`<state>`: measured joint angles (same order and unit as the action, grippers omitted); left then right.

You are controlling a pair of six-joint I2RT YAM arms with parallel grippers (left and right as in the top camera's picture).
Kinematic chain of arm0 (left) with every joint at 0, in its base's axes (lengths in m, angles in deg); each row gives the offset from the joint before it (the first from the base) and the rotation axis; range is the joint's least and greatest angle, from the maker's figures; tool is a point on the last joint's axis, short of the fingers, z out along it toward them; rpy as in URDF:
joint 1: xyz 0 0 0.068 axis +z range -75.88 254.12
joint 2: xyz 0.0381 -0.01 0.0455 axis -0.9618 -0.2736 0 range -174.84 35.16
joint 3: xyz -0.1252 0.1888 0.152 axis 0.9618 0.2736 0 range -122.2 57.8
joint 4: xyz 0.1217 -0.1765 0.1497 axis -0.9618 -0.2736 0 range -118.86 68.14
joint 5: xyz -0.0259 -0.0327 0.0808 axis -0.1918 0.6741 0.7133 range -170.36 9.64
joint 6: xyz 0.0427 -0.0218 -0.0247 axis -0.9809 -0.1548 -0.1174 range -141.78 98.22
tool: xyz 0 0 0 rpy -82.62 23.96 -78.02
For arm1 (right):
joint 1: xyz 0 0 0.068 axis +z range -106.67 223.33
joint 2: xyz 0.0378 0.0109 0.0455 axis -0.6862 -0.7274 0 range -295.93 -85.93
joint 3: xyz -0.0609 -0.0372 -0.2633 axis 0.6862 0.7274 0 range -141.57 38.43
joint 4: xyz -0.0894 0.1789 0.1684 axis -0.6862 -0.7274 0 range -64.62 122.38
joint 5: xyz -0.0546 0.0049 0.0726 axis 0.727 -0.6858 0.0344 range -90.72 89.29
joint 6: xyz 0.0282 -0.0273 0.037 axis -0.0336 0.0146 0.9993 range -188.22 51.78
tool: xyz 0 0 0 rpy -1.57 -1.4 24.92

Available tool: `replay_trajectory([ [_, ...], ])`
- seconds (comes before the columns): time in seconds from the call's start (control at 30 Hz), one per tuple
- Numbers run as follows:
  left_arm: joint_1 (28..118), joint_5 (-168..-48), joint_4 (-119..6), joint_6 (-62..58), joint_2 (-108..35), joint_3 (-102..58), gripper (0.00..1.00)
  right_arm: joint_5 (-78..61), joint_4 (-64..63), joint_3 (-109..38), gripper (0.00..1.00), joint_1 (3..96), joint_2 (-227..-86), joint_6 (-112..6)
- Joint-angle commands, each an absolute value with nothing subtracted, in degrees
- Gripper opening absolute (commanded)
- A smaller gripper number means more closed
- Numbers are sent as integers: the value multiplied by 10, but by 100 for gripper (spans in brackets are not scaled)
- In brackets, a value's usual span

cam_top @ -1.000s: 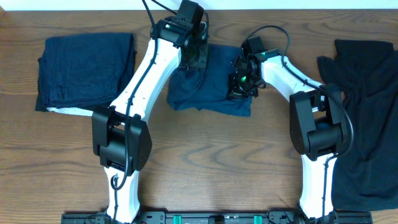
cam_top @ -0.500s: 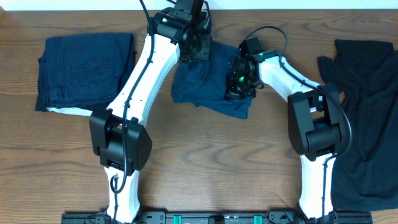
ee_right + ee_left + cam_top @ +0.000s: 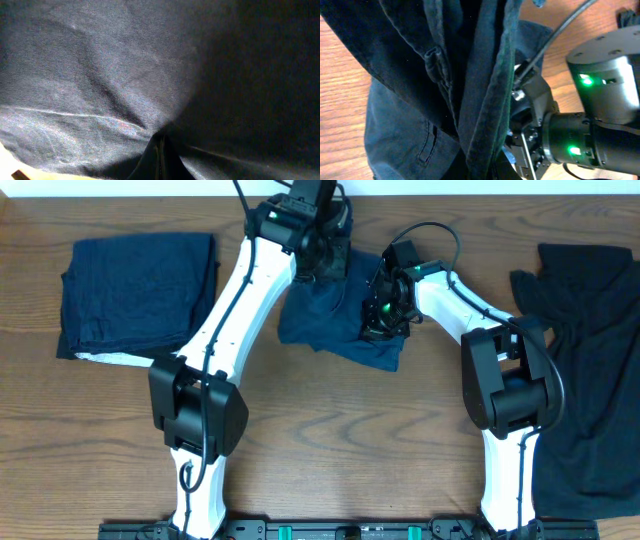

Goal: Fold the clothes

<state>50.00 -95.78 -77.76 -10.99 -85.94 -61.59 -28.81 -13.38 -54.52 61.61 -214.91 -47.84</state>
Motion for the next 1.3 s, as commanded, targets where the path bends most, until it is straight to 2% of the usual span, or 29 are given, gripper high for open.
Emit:
replay_trajectory([
  [0.0, 492, -977, -774, -101, -865, -614, 6, -286, -135, -545, 1, 625, -2171, -474],
  [0.63, 474, -977, -794, -101, -912, -612, 6, -285, -137, -548, 1, 622, -2170, -472],
  [0.93, 475, -977, -792, -101, -912, -612, 6, -199, -244, -648, 1, 585, -2123, -506],
  [1.13, 472, -977, -792, -101, -912, -612, 7, -157, -264, -655, 1, 555, -2112, -516],
  [1.17, 472, -977, -792, -101, -912, -612, 10, -155, -263, -653, 1, 550, -2115, -516],
  [1.23, 472, -977, -791, -101, -912, -612, 48, -155, -257, -648, 1, 540, -2119, -521],
  [1.27, 472, -977, -790, -101, -912, -612, 61, -155, -252, -645, 1, 534, -2120, -525],
])
